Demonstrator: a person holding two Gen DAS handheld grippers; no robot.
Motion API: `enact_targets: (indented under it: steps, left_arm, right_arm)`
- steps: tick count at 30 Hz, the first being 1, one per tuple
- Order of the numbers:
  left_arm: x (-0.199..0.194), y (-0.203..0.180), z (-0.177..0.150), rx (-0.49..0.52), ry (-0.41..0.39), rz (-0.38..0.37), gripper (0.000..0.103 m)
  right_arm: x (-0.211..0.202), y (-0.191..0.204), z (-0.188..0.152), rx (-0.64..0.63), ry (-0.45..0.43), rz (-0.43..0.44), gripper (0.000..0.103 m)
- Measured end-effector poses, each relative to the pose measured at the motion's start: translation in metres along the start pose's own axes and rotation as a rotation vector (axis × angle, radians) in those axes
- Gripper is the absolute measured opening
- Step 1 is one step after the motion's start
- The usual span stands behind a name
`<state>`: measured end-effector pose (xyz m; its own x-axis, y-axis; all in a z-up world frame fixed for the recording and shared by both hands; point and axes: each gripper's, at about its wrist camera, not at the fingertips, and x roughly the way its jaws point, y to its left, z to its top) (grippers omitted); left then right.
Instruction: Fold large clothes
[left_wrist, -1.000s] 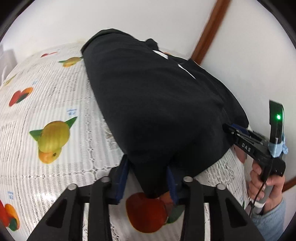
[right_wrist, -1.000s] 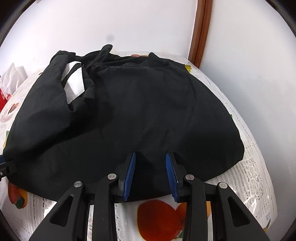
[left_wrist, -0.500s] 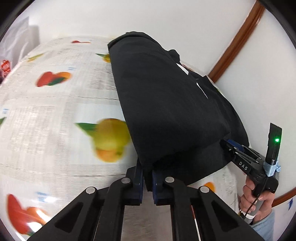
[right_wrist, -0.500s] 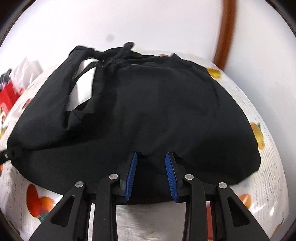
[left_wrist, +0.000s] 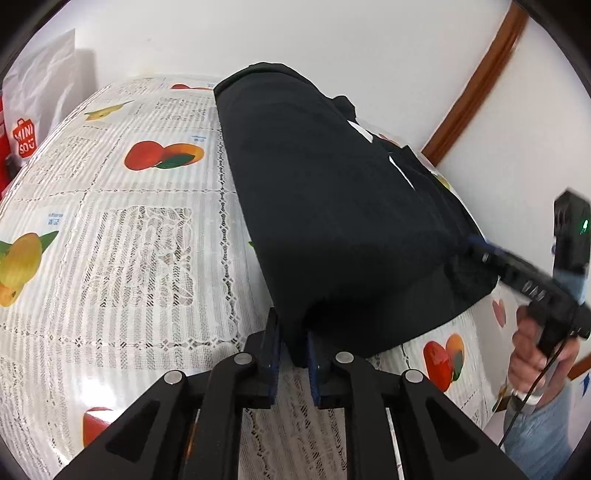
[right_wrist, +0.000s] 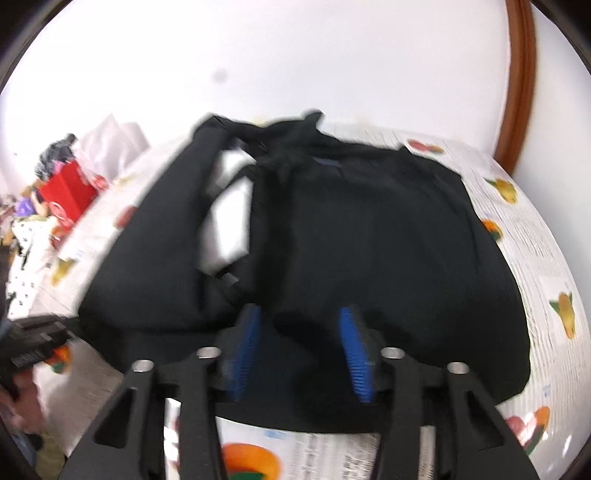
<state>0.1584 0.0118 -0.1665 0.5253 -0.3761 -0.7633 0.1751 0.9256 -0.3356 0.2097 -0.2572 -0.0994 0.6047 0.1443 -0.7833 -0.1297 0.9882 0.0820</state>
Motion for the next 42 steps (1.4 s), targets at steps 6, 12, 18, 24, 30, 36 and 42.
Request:
enact_targets:
  steps: [6,12,18,24,30,36,42]
  left_arm:
    - [-0.009,0.007,0.005,0.021,-0.027,-0.063,0.064]
    - [0.008,-0.010,0.014,0.076,-0.018,-0.024,0.066]
    - [0.021,-0.024,0.018,0.118,-0.016,0.036,0.074]
    - [0.028,-0.037,0.014,0.184,-0.026,0.113,0.083]
    - [0.040,-0.054,0.013,0.262,-0.009,0.214,0.085]
    - [0.040,-0.052,0.015,0.261,-0.009,0.218,0.085]
    - [0.040,-0.050,0.014,0.262,-0.010,0.220,0.085]
  right_arm:
    - [0.004,0.010,0.012,0.050,-0.004,0.113,0.071]
    - [0.011,0.015,0.023,0.070,0.008,0.192,0.071]
    - [0.023,0.024,0.027,0.041,0.019,0.212,0.072]
    - [0.060,0.030,0.025,0.053,0.089,0.259,0.072]
    - [0.062,0.043,0.029,-0.012,0.068,0.306,0.014]
    - [0.021,0.035,0.040,-0.026,-0.071,0.327,0.008]
    - [-0.050,0.009,0.043,-0.009,-0.302,0.279,0.006]
